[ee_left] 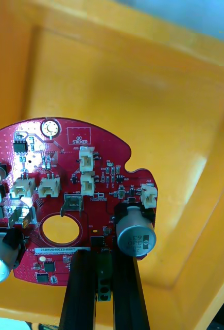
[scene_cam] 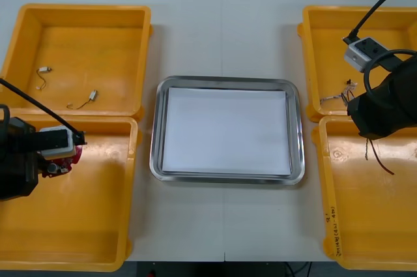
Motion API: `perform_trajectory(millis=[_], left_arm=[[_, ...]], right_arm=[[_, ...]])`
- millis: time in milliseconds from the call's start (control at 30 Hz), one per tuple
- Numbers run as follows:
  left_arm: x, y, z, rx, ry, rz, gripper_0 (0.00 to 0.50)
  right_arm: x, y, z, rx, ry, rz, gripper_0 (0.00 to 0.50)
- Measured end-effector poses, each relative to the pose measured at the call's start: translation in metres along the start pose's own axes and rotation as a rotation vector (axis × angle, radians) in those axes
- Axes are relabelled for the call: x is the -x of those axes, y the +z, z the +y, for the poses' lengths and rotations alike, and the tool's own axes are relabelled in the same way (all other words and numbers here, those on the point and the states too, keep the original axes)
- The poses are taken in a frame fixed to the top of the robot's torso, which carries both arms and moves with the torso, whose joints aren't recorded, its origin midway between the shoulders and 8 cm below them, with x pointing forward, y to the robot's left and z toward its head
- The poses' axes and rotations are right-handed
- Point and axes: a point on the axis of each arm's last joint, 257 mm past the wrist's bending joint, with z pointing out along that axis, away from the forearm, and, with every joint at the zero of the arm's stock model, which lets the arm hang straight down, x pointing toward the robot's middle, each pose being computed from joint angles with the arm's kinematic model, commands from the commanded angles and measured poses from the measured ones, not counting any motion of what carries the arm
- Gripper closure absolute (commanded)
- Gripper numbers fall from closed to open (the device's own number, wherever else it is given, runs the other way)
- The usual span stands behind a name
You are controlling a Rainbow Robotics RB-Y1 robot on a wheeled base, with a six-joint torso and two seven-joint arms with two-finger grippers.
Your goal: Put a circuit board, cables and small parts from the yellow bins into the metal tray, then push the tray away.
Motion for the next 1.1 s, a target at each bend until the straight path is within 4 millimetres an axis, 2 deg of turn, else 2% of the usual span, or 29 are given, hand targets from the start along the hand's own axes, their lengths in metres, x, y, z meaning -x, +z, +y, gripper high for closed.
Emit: perform_trajectory(millis=[100, 400, 600, 1100], left_arm=[[0.017, -0.001, 0.001, -0.003, -0.016, -0.005, 0.500], [0.076, 0.005, 0.000, -0.007, -0.219, -0.045, 0.500], [0.110, 0.011, -0.002, -0.012, -0.152, -0.071, 0.499], [0.168, 0.034, 0.011, -0.003, -0.091, -0.059, 0.500]], right_arm=[[0.000, 0.000, 0.000, 0.000, 0.000, 0.000, 0.500], [0.000, 0.000, 0.001, 0.005, -0.002, 0.002, 0.500], [0.000, 0.000, 0.001, 0.005, -0.002, 0.002, 0.500], [-0.001, 0.000, 0.003, 0.010, -0.004, 0.003, 0.500]])
